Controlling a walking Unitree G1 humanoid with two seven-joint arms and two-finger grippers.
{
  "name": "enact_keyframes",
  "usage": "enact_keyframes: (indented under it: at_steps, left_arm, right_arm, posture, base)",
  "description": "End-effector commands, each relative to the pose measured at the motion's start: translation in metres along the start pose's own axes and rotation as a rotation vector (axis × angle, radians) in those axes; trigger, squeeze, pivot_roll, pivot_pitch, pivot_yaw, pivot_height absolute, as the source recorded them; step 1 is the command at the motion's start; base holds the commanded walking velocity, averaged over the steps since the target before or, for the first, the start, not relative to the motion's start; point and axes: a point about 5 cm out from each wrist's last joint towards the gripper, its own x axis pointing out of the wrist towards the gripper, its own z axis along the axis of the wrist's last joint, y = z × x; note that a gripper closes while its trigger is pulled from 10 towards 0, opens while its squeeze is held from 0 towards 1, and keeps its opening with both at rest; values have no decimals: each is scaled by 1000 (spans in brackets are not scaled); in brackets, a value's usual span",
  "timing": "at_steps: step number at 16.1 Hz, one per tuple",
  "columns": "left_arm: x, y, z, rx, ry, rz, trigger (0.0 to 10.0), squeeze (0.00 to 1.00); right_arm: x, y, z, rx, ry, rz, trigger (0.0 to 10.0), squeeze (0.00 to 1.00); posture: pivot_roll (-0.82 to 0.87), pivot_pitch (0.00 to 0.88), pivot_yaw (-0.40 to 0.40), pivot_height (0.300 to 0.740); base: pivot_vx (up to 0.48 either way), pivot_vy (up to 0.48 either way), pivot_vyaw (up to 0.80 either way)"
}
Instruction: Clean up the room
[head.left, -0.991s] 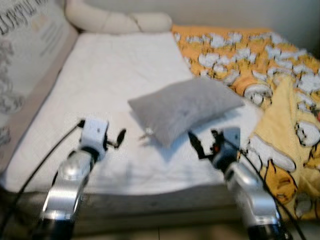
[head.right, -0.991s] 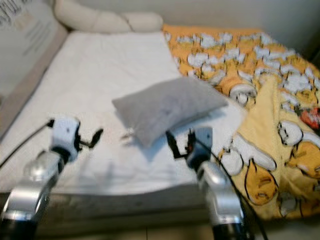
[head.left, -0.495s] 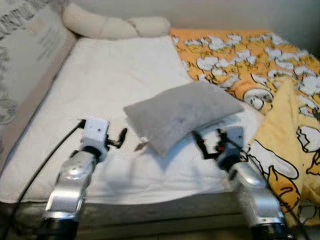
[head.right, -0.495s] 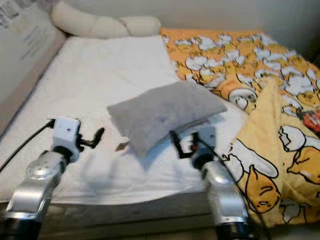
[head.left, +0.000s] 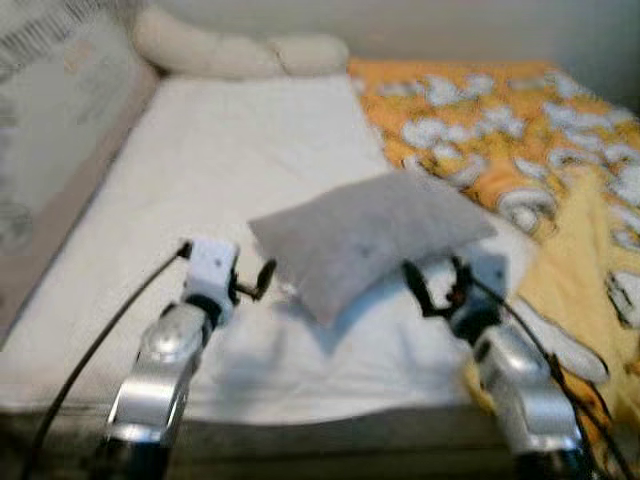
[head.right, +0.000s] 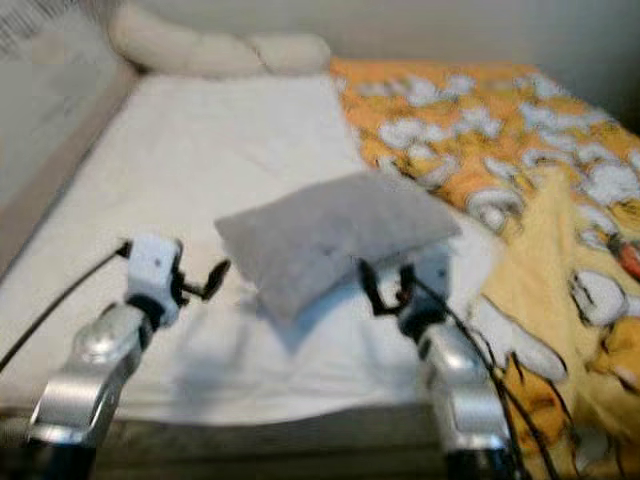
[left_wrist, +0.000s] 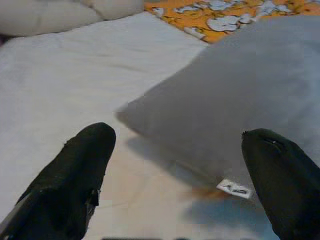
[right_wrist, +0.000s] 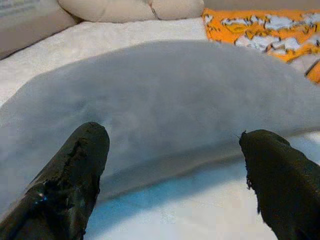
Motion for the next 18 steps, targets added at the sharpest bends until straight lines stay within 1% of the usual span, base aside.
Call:
enact_keyframes:
  at_steps: [1,2,7,8,9,11,14,15,16,17,18]
  left_arm:
    - [-3,10,2,18,2,31,10000,0]
    - [-3,10,2,19,2,30,10000,0]
    - [-1,9,1,27,4,25,10000,0]
    - [-1,9,1,33,4,23,10000,0]
    - [-1,9,2,56,0,19,10000,0]
    - [-1,8,3,71,-14,9,10000,0]
    - [-1,7,4,75,-20,1,10000,0]
    - [-1,7,4,79,-20,-2,10000,0]
    - [-3,6,3,91,-20,-13,10000,0]
    - [-4,6,2,101,-18,-23,10000,0]
    - [-5,5,2,107,-17,-34,10000,0]
  right_arm:
    - [5,11,8,2,-40,35,10000,0]
    - [5,11,8,5,-39,32,10000,0]
    - [5,11,5,2,-30,35,10000,0]
    - [5,11,4,13,-28,34,10000,0]
    - [5,11,3,36,-26,25,10000,0]
    - [5,10,3,37,-30,13,10000,0]
    - [5,7,5,48,-38,-12,10000,0]
    - [5,5,5,50,-41,-28,10000,0]
    - [5,0,6,74,-51,-69,10000,0]
    - [4,-6,7,93,-57,-116,10000,75]
    - [4,-10,7,101,-56,-149,10000,1000]
  posture:
    - [26,0,-23,740]
    - [26,0,-23,740]
    - [29,0,-25,740]
    - [29,0,-26,740]
    - [30,0,-26,740]
    - [30,0,-26,740]
    - [31,0,-27,740]
    - [31,0,-28,740]
    - [31,0,-27,740]
    - [31,0,-27,740]
    - [30,0,-27,740]
  base:
    - [292,0,800]
    - [292,0,556]
    - [291,0,0]
    - [281,0,0]
    - [0,0,0]
    - [0,0,0]
    - [0,0,0]
    - [0,0,0]
    - [0,0,0]
    - [0,0,0]
    - [0,0,0]
